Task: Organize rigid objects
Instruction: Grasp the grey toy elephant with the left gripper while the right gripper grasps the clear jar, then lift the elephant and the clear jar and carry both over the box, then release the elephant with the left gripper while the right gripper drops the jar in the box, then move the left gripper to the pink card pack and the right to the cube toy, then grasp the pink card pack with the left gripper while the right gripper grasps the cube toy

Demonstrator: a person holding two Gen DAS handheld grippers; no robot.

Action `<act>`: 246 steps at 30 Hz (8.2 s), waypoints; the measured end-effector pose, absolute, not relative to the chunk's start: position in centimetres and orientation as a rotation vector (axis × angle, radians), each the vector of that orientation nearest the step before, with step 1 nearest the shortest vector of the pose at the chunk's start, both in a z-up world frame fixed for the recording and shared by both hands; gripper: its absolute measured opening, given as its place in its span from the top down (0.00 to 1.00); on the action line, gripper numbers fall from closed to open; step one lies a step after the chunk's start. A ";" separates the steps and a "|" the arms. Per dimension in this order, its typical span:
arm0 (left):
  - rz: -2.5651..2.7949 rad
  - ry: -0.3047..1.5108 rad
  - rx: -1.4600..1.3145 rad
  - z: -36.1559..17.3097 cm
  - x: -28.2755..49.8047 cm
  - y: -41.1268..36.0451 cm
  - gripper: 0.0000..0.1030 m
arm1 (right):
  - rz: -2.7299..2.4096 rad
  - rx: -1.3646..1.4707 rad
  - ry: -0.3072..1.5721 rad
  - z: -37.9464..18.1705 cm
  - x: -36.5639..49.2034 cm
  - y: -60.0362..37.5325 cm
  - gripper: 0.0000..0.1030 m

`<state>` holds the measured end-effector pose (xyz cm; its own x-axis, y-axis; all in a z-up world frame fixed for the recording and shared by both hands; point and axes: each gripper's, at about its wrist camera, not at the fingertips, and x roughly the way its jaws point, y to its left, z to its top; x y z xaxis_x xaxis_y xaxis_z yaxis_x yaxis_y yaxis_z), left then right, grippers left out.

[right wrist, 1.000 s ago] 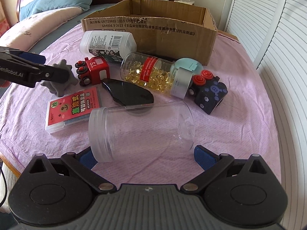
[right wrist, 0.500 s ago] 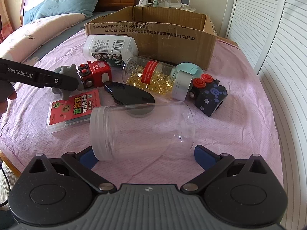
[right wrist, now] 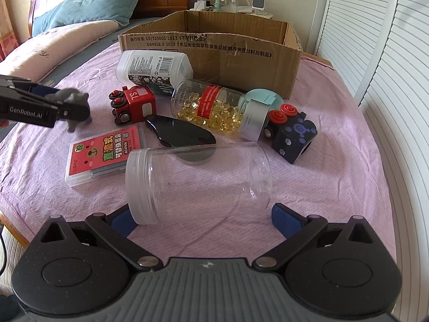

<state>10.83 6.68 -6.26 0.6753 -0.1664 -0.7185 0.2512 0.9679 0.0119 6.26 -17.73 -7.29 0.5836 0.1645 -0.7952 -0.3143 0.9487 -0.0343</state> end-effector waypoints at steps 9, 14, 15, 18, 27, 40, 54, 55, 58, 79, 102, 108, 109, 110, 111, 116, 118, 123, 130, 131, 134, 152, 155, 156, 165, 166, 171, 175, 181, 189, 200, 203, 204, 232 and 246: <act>-0.198 0.810 0.064 -8.1 10.2 6.5 0.02 | 0.287 -0.177 0.885 -7.4 5.9 -17.8 0.00; -0.177 0.790 0.055 -8.3 9.6 6.6 0.00 | 0.289 -0.177 0.877 -7.4 5.8 -17.9 0.00; -0.169 0.789 0.052 -8.3 9.6 6.6 0.00 | 0.289 -0.177 0.875 -7.4 5.8 -17.9 0.00; -0.163 0.776 0.050 -8.4 9.3 6.6 0.00 | 0.293 -0.176 0.860 -7.5 5.6 -18.0 0.00; -0.154 0.756 0.044 -7.6 9.1 6.7 0.01 | 0.286 -0.182 0.841 -7.3 5.5 -17.8 0.00; -0.150 0.791 0.047 -7.0 10.4 6.1 0.13 | 0.317 -0.205 0.833 -6.0 6.2 -16.9 0.00; -0.164 0.839 0.093 -6.3 10.9 5.9 0.30 | 0.328 -0.260 0.865 -4.8 6.3 -16.5 0.07; -0.170 0.839 0.106 -6.0 10.8 5.8 0.30 | 0.335 -0.261 0.866 -4.6 6.3 -16.5 0.07; -0.194 0.839 0.130 -4.9 10.4 5.7 0.30 | 0.355 -0.266 0.861 -3.7 6.4 -16.7 0.07; -0.324 0.761 0.191 5.1 23.6 0.4 0.30 | 0.405 -0.178 0.671 5.7 17.6 -18.6 0.07; -0.232 0.735 0.187 4.5 29.1 -0.7 0.04 | 0.331 -0.152 0.728 4.9 24.0 -19.6 0.07; -0.216 0.717 0.190 5.8 24.2 0.2 0.01 | 0.322 -0.146 0.736 5.2 24.9 -19.0 0.07; -0.209 0.723 0.181 5.8 23.2 0.5 0.01 | 0.321 -0.142 0.741 5.2 25.2 -18.9 0.07; -0.196 0.728 0.170 5.8 22.5 0.8 0.01 | 0.321 -0.137 0.749 5.2 25.5 -18.9 0.07; -0.184 0.730 0.161 5.8 21.8 1.0 0.01 | 0.322 -0.135 0.756 5.1 26.0 -18.8 0.07; -0.096 0.717 0.119 5.3 18.5 2.0 0.01 | 0.307 -0.146 0.784 4.6 28.8 -17.6 0.07; -0.069 0.713 0.099 4.9 17.7 2.3 0.01 | 0.304 -0.146 0.800 4.4 30.2 -17.2 0.07; -0.057 0.721 0.059 4.2 16.6 3.0 0.01 | 0.287 -0.133 0.823 4.0 33.7 -16.1 0.07; -0.060 0.742 0.082 3.2 16.2 2.7 0.01 | 0.228 -0.162 0.831 3.1 35.6 -15.4 0.00; -0.061 0.741 0.083 3.2 16.1 2.8 0.01 | 0.229 -0.162 0.831 3.1 35.3 -15.4 0.00; -0.066 0.740 0.075 3.2 15.8 2.9 0.01 | 0.234 -0.140 0.842 3.2 34.2 -16.1 0.00; -0.079 0.725 0.079 3.3 12.3 2.5 0.01 | 0.147 -0.124 0.813 2.9 22.5 -19.7 0.00; -0.092 0.728 0.083 3.0 11.6 2.3 0.01 | 0.137 -0.104 0.826 1.3 20.9 -21.8 0.00; -0.098 0.728 0.087 2.9 11.4 2.2 0.01 | 0.136 -0.095 0.838 0.7 20.4 -22.5 0.00; -0.123 0.765 0.080 1.8 10.6 1.6 0.01 | 0.192 -0.105 0.920 -3.7 15.5 -26.3 0.00; -0.130 0.775 0.076 1.4 10.6 1.4 0.01 | 0.200 -0.113 0.933 -4.2 15.2 -26.4 0.00; -0.209 0.847 0.089 -0.3 10.7 0.2 0.01 | 0.237 -0.164 0.955 -6.4 14.0 -25.9 0.00; -0.308 0.928 0.133 -2.3 10.8 -1.7 0.01 | 0.285 -0.218 0.937 -7.3 13.2 -25.1 0.00; -0.344 1.021 0.232 -5.0 10.1 -3.0 0.01 | 0.303 -0.217 0.926 -7.7 13.4 -25.3 0.00; -0.254 1.082 0.210 -6.3 9.3 -0.2 0.01 | 0.326 -0.228 0.919 -7.6 14.3 -25.6 0.00; -0.111 1.084 0.135 -6.0 9.5 2.8 0.01 | 0.487 -0.255 0.913 -7.7 16.4 -24.4 0.00; -0.119 1.080 0.148 -5.9 9.4 2.3 0.01 | 0.555 -0.274 0.912 -7.6 17.0 -23.6 0.00; -0.129 1.081 0.147 -5.9 9.5 2.2 0.01 | 0.574 -0.279 0.917 -7.5 17.0 -23.4 0.00; -0.251 1.030 0.129 -6.4 11.3 -2.8 0.00 | 0.249 -0.173 0.888 -7.6 13.5 -23.3 0.21; -0.189 0.967 0.080 -6.7 10.9 -0.7 0.05 | 0.263 -0.164 0.871 -8.5 12.7 -24.3 0.00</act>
